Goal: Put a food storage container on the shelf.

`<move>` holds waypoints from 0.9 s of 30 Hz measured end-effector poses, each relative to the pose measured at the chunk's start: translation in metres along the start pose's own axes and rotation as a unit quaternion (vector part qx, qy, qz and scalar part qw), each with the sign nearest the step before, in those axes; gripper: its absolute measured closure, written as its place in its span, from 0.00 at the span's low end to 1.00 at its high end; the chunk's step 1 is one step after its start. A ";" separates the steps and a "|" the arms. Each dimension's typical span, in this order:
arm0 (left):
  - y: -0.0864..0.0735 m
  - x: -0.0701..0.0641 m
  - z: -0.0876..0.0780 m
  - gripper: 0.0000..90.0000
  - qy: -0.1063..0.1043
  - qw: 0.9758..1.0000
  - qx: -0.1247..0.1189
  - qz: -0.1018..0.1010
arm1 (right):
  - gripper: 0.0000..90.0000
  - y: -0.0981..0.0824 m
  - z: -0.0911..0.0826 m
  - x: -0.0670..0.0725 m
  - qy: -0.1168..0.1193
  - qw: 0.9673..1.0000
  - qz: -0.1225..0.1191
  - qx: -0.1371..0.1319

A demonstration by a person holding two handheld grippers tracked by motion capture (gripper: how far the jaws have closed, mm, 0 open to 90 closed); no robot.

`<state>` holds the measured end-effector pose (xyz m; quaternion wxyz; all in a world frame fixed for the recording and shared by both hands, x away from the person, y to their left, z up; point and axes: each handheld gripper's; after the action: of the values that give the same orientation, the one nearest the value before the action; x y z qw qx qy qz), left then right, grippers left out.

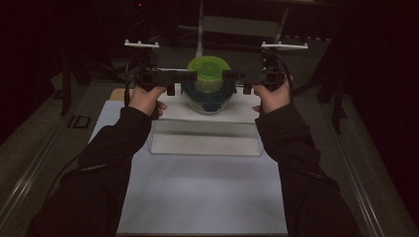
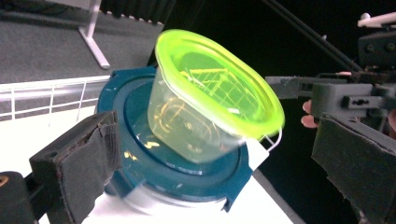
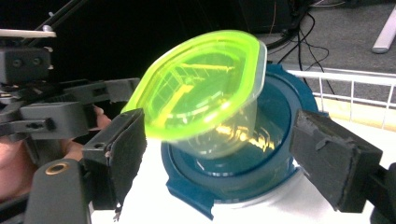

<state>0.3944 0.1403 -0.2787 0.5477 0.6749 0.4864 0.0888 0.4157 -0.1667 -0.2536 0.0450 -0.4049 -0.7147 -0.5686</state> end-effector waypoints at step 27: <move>-0.105 -0.009 -0.038 0.01 -0.015 0.997 0.009 0.080 | 0.22 -0.103 -0.006 -0.007 0.050 0.997 -0.034 0.038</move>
<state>0.3067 0.1507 -0.3476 0.5402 0.7180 0.4229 0.1177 0.3531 -0.1781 -0.3354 0.0770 -0.3493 -0.7460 -0.5617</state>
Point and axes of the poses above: each handheld gripper's, and its own axes: z roughly forward along the jaws, y roughly out of its top, x roughly to its left, and after that the axes turned 10 degrees about y, right-handed
